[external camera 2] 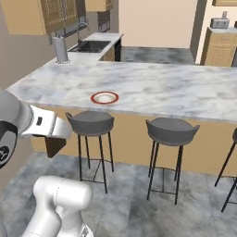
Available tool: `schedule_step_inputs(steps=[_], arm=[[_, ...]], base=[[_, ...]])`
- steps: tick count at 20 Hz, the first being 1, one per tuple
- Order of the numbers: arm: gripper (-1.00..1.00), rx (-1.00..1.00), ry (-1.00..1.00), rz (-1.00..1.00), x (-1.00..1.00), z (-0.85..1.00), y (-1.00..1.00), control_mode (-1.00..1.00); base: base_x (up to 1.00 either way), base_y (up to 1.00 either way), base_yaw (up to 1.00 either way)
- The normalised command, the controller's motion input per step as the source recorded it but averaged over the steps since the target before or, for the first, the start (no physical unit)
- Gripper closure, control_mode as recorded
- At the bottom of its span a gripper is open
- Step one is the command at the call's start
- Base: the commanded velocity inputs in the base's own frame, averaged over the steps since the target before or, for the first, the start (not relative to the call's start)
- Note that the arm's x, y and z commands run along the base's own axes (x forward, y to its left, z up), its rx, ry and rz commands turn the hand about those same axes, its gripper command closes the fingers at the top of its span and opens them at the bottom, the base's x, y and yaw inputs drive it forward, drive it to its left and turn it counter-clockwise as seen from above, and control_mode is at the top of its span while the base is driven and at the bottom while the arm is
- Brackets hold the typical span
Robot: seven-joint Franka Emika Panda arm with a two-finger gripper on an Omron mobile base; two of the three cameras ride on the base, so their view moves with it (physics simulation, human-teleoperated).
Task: Start the toaster. Once the lever pops up, take the bread to the plate on the dining counter.
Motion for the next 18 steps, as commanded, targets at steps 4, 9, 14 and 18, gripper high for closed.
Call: schedule_step_inputs(steps=[4, 9, 14, 18], arm=[[1.00, 0.00, 0.00, 0.00, 0.00, 0.00, 0.00, 1.00], [1.00, 0.00, 0.00, 0.00, 0.00, 0.00, 0.00, 1.00], [1.00, 0.00, 0.00, 0.00, 0.00, 0.00, 0.00, 1.00], [1.00, 0.00, 0.00, 0.00, 0.00, 0.00, 0.00, 1.00]], base=[[0.72, 0.33, -0.07], [0.75, 0.56, -0.07], [0.67, 0.66, -0.07], [0.51, 0.31, -0.04]])
